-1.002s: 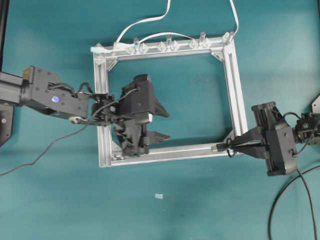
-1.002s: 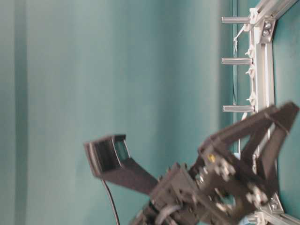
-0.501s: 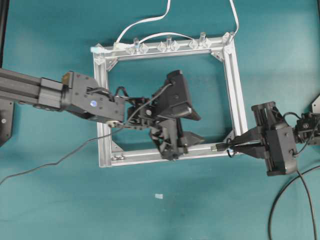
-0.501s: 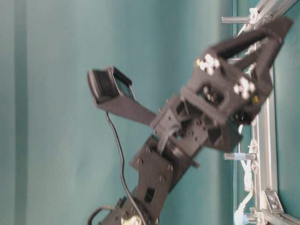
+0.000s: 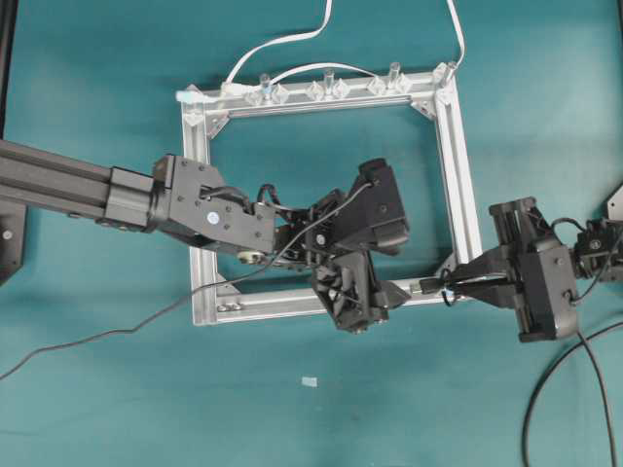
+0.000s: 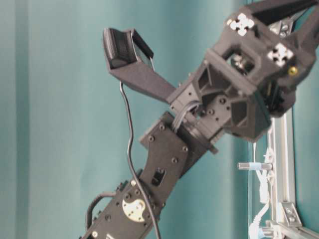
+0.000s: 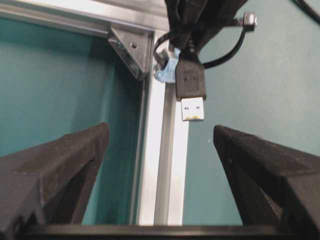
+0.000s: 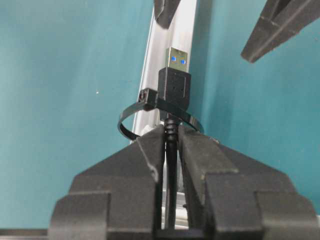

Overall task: Insert the wire through the string loop located on the right side.
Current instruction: 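Move the left gripper across the frame toward the protruding USB plug, then grasp the USB plug with the left gripper beyond the loop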

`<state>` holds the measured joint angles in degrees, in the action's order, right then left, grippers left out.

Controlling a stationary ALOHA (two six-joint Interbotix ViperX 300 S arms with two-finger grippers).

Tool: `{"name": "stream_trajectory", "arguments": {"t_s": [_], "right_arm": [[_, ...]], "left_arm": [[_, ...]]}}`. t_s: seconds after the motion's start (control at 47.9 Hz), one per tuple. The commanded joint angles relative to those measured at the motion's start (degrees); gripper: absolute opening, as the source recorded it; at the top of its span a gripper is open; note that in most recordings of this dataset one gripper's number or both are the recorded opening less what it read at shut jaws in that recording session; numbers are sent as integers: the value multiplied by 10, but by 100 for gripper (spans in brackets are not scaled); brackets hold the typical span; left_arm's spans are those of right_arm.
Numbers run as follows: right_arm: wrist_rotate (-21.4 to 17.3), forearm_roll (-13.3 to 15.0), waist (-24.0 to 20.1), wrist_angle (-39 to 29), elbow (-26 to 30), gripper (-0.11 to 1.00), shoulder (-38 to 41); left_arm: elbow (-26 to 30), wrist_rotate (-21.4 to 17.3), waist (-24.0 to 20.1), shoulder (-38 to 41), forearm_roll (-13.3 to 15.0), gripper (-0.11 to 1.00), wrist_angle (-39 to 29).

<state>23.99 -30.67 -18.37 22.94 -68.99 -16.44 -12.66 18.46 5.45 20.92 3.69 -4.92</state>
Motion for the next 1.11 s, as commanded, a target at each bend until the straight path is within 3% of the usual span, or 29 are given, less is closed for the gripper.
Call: {"name": "stream_trajectory", "arguments": {"t_s": [0.0,0.501,0.606,0.773,1.086], "right_arm": [[1,2,1,5,11,11,-4],[1,2,1,5,11,11,-4],[1,2,1,5,11,11,-4],[1,2,1,5,11,11,-4],[-6,2,0,3,11,11,-4]], "left_arm": [[23,5,4,-4,-2,91,1],[93,13,9,46,-2,87,-2],[93,19,9,44,-2,71,-4],[92,39,9,45,-2,23,-33],[89,41,9,43,-3,21,-43]]}}
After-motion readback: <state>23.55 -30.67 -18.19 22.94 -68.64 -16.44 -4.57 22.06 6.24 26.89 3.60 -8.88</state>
